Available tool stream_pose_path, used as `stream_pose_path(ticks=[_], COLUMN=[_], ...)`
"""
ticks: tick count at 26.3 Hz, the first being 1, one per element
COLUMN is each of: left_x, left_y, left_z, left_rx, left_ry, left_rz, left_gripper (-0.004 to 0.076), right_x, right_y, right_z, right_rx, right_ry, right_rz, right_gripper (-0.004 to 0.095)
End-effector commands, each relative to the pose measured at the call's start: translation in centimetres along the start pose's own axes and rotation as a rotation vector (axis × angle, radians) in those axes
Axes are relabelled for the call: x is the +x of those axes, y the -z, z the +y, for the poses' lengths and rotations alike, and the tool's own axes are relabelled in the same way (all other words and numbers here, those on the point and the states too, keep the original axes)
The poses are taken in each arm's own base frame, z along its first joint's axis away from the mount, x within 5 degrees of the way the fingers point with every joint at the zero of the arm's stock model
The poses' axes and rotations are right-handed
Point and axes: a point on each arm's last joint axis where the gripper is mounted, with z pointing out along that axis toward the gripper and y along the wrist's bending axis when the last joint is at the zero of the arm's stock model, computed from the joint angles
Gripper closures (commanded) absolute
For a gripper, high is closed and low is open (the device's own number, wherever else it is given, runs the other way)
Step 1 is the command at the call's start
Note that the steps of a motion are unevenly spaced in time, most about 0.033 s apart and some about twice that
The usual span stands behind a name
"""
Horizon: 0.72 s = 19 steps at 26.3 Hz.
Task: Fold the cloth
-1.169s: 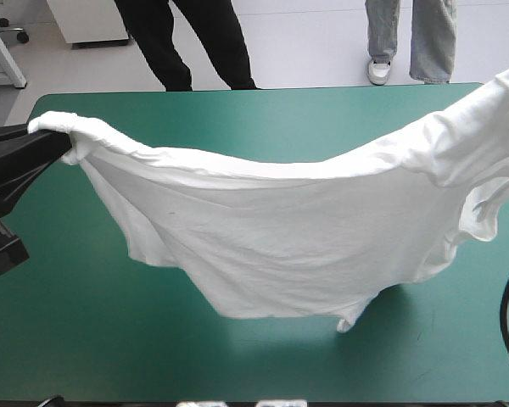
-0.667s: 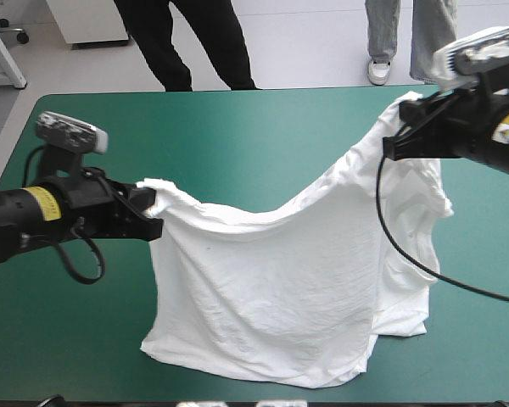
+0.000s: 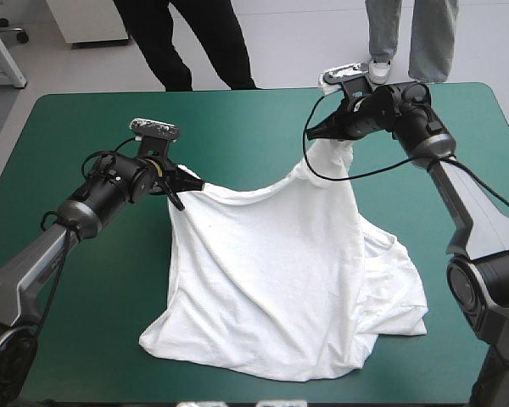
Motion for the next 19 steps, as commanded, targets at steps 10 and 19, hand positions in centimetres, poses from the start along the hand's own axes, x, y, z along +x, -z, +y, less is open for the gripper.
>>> stream_pose_path(ticks=[10, 19], left_x=[-2.9, -1.7], left_y=[-3.1, -4.7], left_z=[0.5, 0.6], left_rx=[0.024, -0.001], left_ry=[-0.043, -0.085], left_rz=[-0.293, -0.174], left_gripper=[0.0730, 0.0362], right_x=[-2.6, -2.0], right_y=[-1.8, -1.5], right_z=[-1.2, -3.2], right_rx=[-0.002, 0.016], right_ry=[-0.028, -0.058], right_rz=[-0.130, -0.081], right_gripper=[0.0906, 0.0249])
